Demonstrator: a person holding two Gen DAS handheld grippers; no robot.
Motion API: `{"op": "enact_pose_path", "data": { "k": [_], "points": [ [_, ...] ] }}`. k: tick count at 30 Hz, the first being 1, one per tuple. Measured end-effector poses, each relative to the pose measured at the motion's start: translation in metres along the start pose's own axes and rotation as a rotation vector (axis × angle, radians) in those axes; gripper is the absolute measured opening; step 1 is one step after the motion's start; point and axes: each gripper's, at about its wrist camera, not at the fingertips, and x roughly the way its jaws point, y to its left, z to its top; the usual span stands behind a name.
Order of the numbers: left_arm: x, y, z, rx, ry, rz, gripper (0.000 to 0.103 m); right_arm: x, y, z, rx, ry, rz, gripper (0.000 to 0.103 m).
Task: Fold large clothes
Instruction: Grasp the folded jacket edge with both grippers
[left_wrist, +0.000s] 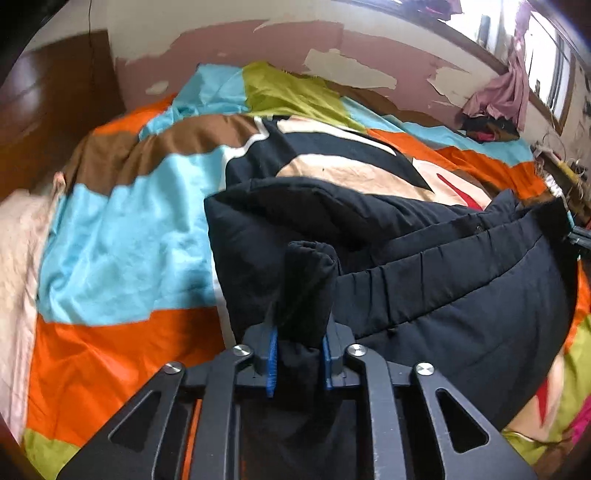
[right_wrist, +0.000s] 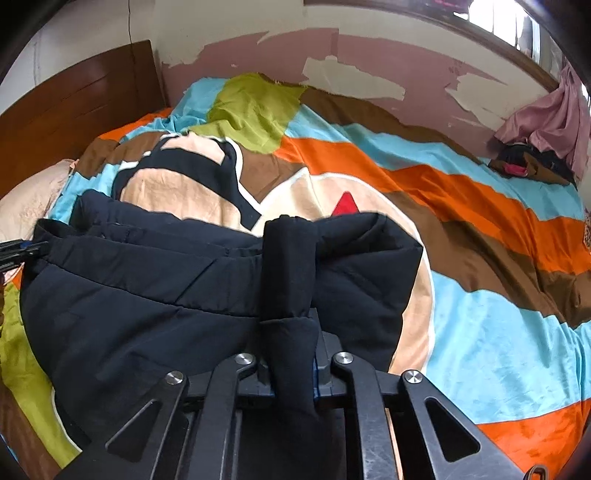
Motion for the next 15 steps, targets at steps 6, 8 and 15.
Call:
{"op": "enact_pose_path", "data": {
  "k": [6, 8, 15],
  "points": [
    [-0.031, 0.011, 0.036, -0.105, -0.171, -0.042, 0.011, -0.027, -0.028, 0.02, 0.147, -0.123, 0.086, 0.009],
    [-0.029, 0.007, 0.052, -0.102, -0.181, -0.034, 0.011, -0.026, -0.034, 0.026, 0.172, -0.129, 0.089, 0.009],
    [0.061, -0.012, 0.051, -0.027, -0.009, 0.127, 0.012, 0.051, -0.049, 0.013, 0.245, 0.055, 0.006, 0.009]
  ]
}}
